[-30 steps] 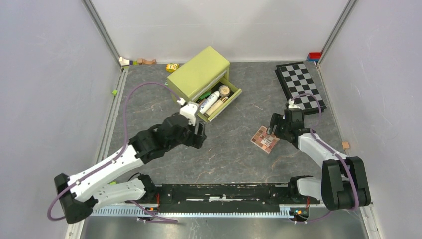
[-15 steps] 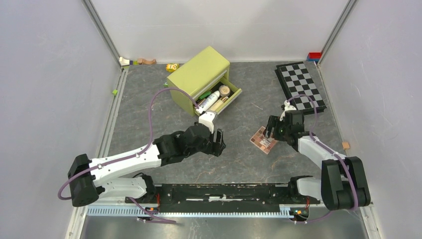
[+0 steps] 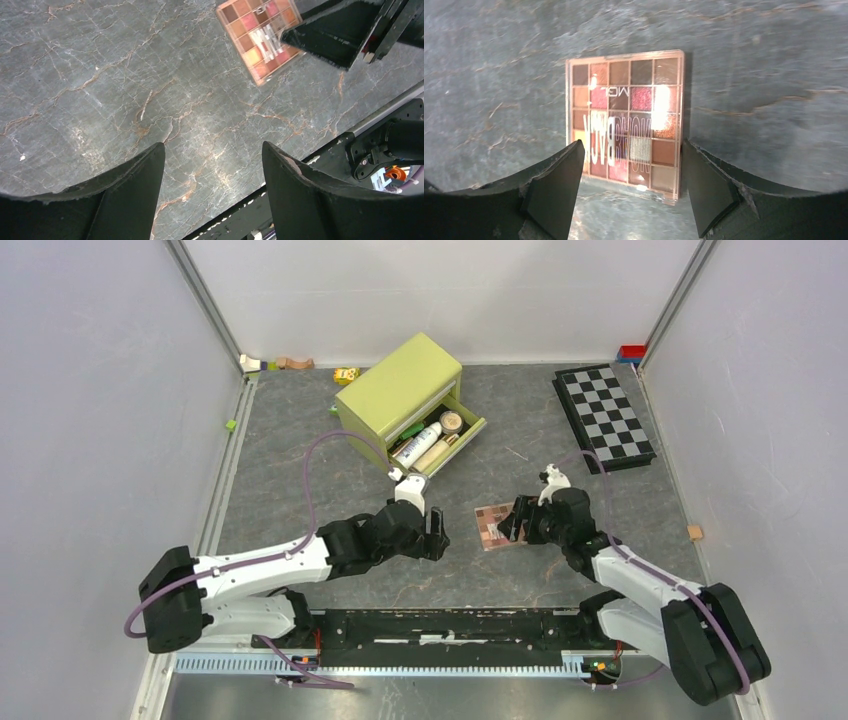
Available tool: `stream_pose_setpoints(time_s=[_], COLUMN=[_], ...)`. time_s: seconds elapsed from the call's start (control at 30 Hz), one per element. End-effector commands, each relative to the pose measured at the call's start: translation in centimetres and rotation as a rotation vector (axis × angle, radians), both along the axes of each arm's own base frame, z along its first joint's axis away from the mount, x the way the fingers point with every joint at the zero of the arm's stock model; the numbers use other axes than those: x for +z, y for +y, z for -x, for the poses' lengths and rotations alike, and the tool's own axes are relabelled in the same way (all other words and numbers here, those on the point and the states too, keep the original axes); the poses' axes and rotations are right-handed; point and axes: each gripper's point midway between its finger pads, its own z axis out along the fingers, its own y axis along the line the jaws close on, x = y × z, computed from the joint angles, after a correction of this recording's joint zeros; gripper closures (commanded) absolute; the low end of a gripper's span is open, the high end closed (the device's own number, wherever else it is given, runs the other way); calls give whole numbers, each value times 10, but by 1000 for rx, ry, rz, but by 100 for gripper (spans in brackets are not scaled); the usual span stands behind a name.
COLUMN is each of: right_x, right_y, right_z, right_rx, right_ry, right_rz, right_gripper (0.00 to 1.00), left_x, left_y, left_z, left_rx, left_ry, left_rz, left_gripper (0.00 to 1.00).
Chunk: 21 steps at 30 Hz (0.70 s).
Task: Organize the makeup
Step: Move the makeup to the center of the board.
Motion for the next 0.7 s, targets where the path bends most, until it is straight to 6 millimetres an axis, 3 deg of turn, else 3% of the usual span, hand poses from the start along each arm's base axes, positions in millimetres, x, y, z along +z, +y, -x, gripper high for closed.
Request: stream_pose_setpoints(time_s=[0.0, 0.4, 0.67], right_x=[-27, -41, -41], right_y=[18, 25, 26], right_z=[35, 34, 33], right_rx=[43, 62, 72], right_ry=[143, 151, 144], right_rz=[-38, 8, 18], right_gripper=[22, 22, 22], left_x=[9, -16, -31], left_y=[-13, -38, -57], left_z=[-10, -43, -64], left_rx=[46, 129, 169], left_ry=[-27, -57, -30], left_rz=[73, -10, 6], left_gripper=[23, 30, 22])
